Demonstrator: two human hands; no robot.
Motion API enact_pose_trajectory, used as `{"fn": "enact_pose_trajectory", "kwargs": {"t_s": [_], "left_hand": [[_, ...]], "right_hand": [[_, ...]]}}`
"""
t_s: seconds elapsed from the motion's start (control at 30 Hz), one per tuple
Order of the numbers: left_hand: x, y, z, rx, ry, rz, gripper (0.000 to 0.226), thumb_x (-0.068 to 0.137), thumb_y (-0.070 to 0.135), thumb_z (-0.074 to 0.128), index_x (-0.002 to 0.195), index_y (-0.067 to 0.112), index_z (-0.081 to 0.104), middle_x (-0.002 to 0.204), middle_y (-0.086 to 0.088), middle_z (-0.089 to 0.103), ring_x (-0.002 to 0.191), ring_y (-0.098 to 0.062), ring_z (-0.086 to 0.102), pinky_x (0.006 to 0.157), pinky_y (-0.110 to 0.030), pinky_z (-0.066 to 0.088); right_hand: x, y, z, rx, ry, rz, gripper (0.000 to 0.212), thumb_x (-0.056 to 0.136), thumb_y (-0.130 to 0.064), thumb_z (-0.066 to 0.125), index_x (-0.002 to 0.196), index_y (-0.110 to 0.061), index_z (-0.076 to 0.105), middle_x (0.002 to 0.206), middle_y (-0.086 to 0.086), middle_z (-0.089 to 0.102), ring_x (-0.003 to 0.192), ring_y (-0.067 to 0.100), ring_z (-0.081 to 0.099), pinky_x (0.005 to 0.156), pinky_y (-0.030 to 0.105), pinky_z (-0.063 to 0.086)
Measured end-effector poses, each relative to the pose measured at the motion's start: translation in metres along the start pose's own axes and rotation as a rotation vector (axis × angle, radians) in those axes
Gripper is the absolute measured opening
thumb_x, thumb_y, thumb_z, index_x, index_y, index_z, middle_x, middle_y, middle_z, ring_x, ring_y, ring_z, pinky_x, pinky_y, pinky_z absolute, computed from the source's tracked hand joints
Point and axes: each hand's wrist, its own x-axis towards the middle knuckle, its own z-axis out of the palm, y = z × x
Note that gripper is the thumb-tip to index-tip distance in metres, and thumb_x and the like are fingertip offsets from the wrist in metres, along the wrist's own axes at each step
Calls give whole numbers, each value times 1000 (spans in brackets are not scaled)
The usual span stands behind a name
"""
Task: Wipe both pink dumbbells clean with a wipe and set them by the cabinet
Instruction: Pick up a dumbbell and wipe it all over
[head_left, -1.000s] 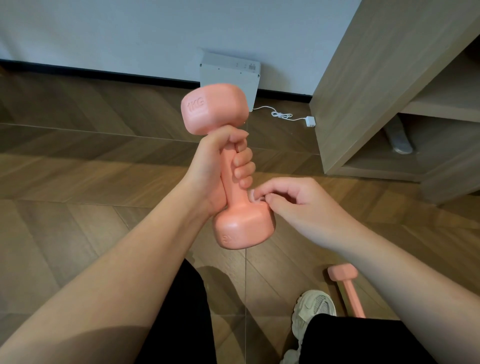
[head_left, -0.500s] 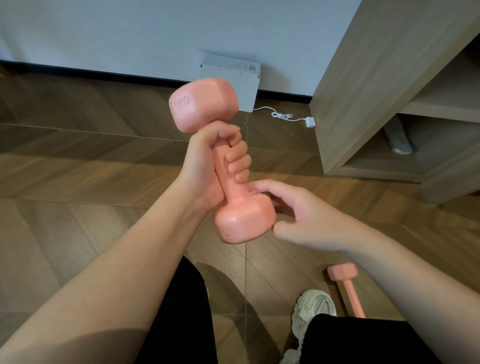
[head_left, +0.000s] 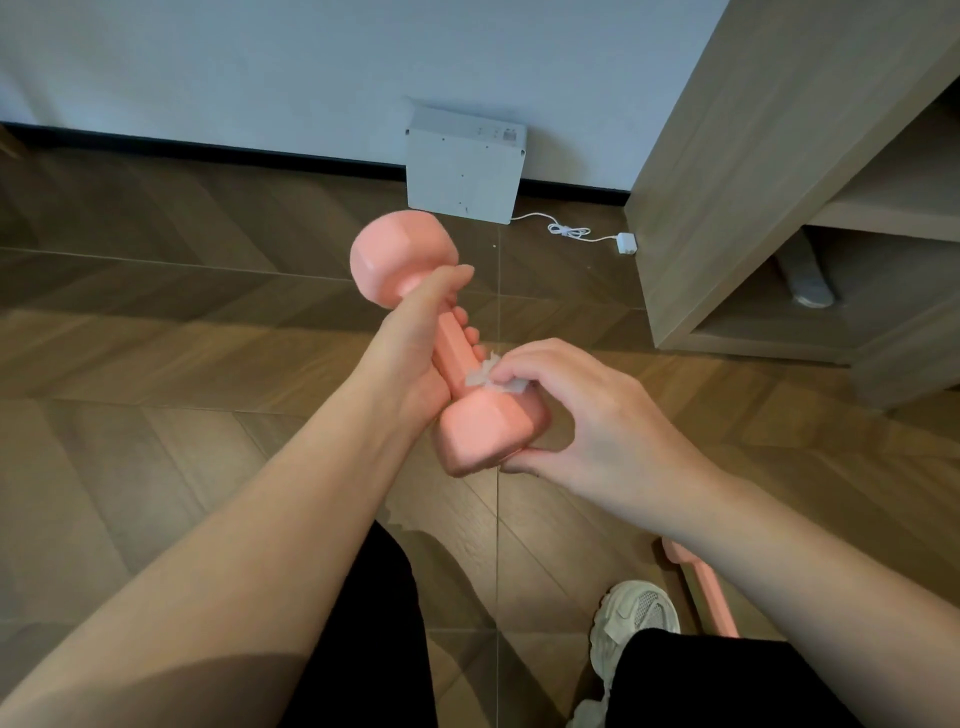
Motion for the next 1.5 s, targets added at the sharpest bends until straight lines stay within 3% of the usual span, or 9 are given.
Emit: {"fn": "enact_pose_trajectory", "kwargs": {"t_s": [0.13, 0.3, 0.5, 0.63, 0.87, 1.03, 1.23, 1.37, 1.5], "left_hand": [[-1, 5, -1, -71, -86, -15, 31, 87, 27, 66, 67, 19, 44, 50, 7, 37, 40, -9, 33, 37, -17, 30], [3, 5, -3, 16, -150, -12, 26, 89, 18, 63, 70, 20, 44, 49, 7, 38, 39, -8, 33, 36, -19, 32], [8, 0, -16, 317, -97, 37, 10, 85, 20, 72, 82, 14, 64, 60, 3, 54, 39, -8, 40, 37, -19, 35], [0, -7, -12, 417, -146, 23, 35, 70, 41, 80, 89, 13, 71, 74, 3, 71, 40, -8, 42, 37, -19, 37], [-5, -22, 0, 355, -130, -17, 16, 83, 12, 74, 98, 9, 70, 67, -8, 58, 43, -10, 46, 39, -19, 37], [3, -13, -4, 280, -64, 37, 11, 83, 8, 71, 93, 13, 67, 63, -3, 59, 41, -9, 47, 37, -19, 36], [5, -7, -11, 309, -32, 48, 15, 84, 24, 73, 94, 13, 68, 66, 4, 64, 40, -8, 44, 39, -21, 39], [3, -7, -11, 316, -65, 64, 15, 88, 24, 66, 78, 15, 60, 64, 2, 56, 45, -12, 47, 44, -22, 42], [1, -8, -4, 304, -159, 130, 12, 91, 20, 66, 85, 12, 59, 66, -4, 68, 66, -23, 71, 69, -31, 57]], "right_hand": [[4, 0, -4, 179, -105, 160, 60, 60, -28, 89, 112, -25, 60, 106, -17, 61, 100, -1, 57, 87, 16, 46], [8, 15, -30, 499, -316, 345, 47, 74, -7, 80, 116, -18, 64, 110, -5, 70, 103, 9, 66, 91, 26, 53], [9, 27, -39, 608, 28, 575, 17, 85, -5, 67, 96, -17, 70, 79, -6, 74, 67, 3, 68, 58, 11, 49], [13, 27, -38, 654, 148, 660, 10, 89, -12, 66, 96, -19, 67, 76, -1, 75, 64, 9, 70, 56, 15, 52], [19, 22, -32, 490, 132, 583, 14, 89, -30, 65, 89, -17, 70, 47, -7, 57, 44, 5, 50, 47, 13, 43], [15, 25, -47, 561, -11, 618, 11, 78, -28, 75, 86, -21, 75, 68, 0, 67, 56, 10, 56, 59, 19, 48], [11, 29, -50, 815, 85, 745, 13, 87, -15, 64, 85, -2, 66, 85, 9, 75, 85, 20, 73, 78, 30, 58], [10, 27, -43, 310, 151, 757, 21, 81, -18, 60, 66, -4, 57, 51, -3, 60, 52, 3, 59, 56, 24, 46], [11, 6, -21, 299, -56, 602, 31, 86, -29, 62, 74, 0, 62, 62, -3, 60, 56, 1, 55, 61, 22, 43]]}}
